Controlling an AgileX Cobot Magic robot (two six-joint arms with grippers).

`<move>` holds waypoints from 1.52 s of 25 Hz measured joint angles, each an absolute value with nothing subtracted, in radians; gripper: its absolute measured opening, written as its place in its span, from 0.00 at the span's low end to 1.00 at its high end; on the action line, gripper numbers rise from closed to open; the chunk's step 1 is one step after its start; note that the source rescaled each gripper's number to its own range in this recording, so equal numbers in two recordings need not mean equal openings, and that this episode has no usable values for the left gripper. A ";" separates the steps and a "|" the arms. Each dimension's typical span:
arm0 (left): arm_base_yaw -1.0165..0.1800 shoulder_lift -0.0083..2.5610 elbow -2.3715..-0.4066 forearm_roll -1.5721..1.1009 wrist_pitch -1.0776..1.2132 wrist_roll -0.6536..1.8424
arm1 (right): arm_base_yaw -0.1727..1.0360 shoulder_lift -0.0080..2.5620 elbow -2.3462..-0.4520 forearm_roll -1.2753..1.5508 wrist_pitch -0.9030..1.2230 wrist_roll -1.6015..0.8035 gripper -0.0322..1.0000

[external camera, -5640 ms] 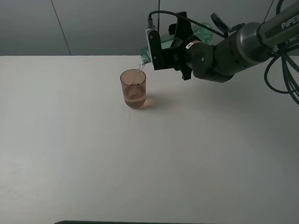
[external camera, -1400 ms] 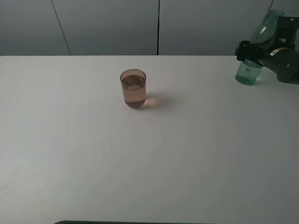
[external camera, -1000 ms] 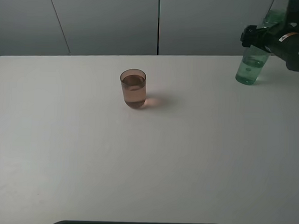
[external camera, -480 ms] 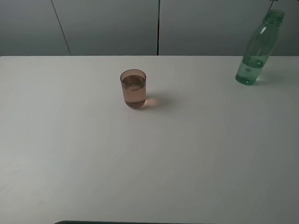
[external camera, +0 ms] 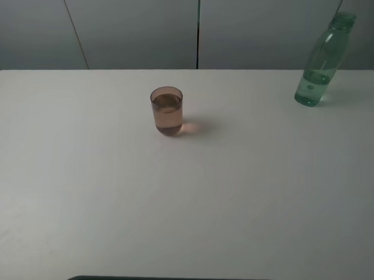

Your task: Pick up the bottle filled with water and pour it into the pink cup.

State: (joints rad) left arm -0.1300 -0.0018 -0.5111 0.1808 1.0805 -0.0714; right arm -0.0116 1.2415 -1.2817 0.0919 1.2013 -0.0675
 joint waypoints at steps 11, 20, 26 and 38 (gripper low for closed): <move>-0.130 -0.002 -0.511 0.181 1.081 -0.071 | -0.012 0.829 -1.085 0.082 1.217 -0.013 1.00; -0.130 -0.002 -0.511 0.181 1.081 -0.071 | -0.012 0.407 -0.799 0.069 1.218 0.000 1.00; -0.130 -0.002 -0.511 0.181 1.081 -0.071 | -0.012 0.165 -0.638 0.045 1.159 0.012 1.00; -0.130 -0.002 -0.511 0.181 1.081 -0.071 | -0.012 0.004 -0.514 -0.014 1.104 0.059 1.00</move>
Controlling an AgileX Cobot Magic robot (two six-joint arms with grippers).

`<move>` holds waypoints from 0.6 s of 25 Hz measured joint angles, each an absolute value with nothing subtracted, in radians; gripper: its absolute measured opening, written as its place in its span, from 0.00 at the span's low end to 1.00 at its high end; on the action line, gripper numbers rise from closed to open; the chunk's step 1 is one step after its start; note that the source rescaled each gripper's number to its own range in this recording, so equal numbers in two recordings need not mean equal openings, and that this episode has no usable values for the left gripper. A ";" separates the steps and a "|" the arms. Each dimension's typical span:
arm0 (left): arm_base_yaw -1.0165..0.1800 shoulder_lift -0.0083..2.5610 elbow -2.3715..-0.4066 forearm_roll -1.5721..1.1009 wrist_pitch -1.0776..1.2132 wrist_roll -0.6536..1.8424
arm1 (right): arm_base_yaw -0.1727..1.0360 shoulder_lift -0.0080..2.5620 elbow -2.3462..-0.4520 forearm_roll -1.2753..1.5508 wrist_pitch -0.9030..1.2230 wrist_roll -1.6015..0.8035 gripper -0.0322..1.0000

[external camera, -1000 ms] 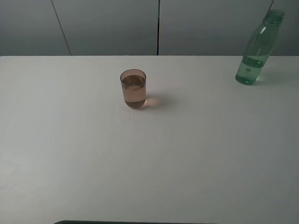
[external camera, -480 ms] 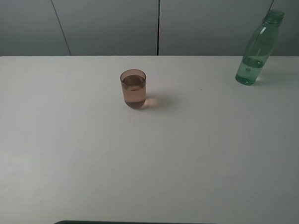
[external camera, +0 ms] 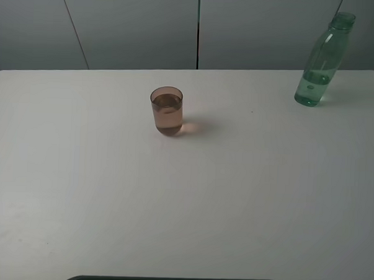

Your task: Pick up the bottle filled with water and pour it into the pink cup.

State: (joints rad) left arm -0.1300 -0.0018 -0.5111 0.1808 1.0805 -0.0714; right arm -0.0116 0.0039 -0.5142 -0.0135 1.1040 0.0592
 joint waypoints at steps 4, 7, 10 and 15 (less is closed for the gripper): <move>-0.130 -0.002 -0.511 0.181 1.081 -0.071 | -0.012 0.000 -0.514 -0.014 1.102 0.063 1.00; -0.130 -0.002 -0.511 0.181 1.081 -0.071 | -0.012 -0.001 -0.514 -0.014 1.102 0.063 1.00; -0.130 -0.002 -0.511 0.181 1.081 -0.071 | -0.012 -0.001 -0.514 -0.014 1.102 0.063 1.00; -0.130 -0.002 -0.511 0.181 1.081 -0.071 | -0.012 -0.001 -0.514 -0.014 1.102 0.063 1.00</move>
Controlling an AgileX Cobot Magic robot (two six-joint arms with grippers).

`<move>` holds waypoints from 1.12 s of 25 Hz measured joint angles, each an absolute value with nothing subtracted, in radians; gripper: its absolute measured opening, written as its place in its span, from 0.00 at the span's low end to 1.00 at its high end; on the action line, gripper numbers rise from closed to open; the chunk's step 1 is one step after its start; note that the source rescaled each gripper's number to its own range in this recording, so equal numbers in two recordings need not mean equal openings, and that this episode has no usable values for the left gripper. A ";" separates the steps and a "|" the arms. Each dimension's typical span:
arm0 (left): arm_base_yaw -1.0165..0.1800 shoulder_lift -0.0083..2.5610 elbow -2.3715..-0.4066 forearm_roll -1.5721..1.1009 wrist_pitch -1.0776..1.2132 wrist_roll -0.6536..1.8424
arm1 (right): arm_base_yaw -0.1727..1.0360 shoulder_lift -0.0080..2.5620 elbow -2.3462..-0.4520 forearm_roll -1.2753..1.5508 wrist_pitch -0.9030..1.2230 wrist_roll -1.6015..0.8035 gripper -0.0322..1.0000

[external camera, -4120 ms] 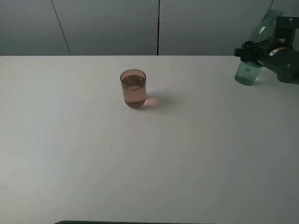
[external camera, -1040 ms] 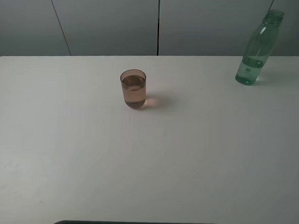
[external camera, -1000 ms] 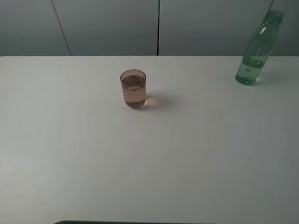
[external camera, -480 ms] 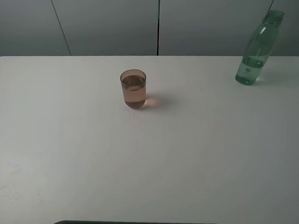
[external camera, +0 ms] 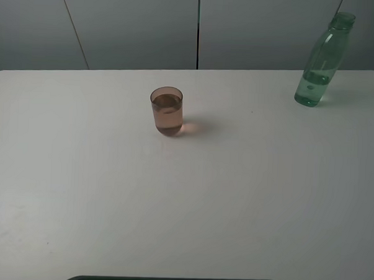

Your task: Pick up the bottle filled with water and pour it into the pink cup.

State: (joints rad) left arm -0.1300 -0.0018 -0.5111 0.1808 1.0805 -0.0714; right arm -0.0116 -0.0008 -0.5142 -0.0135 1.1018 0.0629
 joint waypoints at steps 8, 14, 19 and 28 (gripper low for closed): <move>-0.130 -0.002 -0.511 0.181 1.081 -0.071 | -0.012 -0.001 -0.514 -0.014 1.102 0.063 1.00; -0.130 -0.002 -0.511 0.181 1.081 -0.071 | -0.012 -0.001 -0.514 -0.014 1.102 0.063 1.00; -0.130 -0.002 -0.511 0.181 1.081 -0.071 | -0.012 -0.001 -0.514 -0.014 1.102 0.063 1.00; -0.130 -0.002 -0.511 0.181 1.081 -0.071 | -0.012 -0.001 -0.514 -0.014 1.102 0.063 1.00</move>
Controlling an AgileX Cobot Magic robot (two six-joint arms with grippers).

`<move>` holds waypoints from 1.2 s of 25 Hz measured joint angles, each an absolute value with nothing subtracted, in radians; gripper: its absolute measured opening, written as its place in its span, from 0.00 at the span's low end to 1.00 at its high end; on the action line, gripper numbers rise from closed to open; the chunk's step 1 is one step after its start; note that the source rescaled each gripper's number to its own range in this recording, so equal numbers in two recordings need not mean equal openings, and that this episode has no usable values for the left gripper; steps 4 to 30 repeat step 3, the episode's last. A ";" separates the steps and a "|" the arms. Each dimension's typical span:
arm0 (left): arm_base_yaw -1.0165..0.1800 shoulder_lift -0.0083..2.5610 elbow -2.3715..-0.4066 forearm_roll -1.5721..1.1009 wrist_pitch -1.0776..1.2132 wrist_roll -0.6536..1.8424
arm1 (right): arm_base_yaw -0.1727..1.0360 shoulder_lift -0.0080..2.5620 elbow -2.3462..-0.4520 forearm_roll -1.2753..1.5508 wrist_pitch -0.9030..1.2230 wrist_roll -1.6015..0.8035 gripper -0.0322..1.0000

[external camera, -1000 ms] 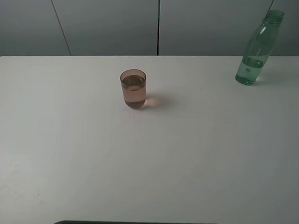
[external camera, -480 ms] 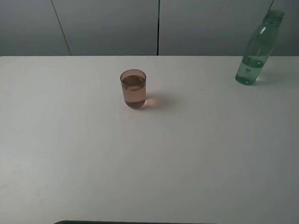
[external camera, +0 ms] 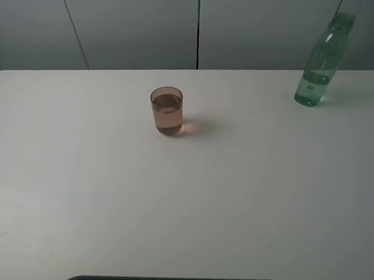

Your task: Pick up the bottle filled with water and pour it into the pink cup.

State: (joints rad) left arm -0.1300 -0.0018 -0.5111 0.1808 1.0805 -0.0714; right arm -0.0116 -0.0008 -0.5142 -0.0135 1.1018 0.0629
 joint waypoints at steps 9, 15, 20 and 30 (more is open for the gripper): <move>-0.130 -0.002 -0.511 0.181 1.081 -0.071 | -0.012 -0.001 -0.514 -0.014 1.100 0.063 1.00; -0.130 -0.002 -0.511 0.181 1.081 -0.071 | -0.012 -0.001 -0.514 -0.014 1.100 0.063 1.00; -0.130 -0.002 -0.511 0.181 1.081 -0.071 | -0.012 -0.001 -0.514 -0.014 1.100 0.063 1.00; -0.130 -0.002 -0.511 0.181 1.081 -0.071 | -0.012 -0.001 -0.514 -0.014 1.100 0.063 1.00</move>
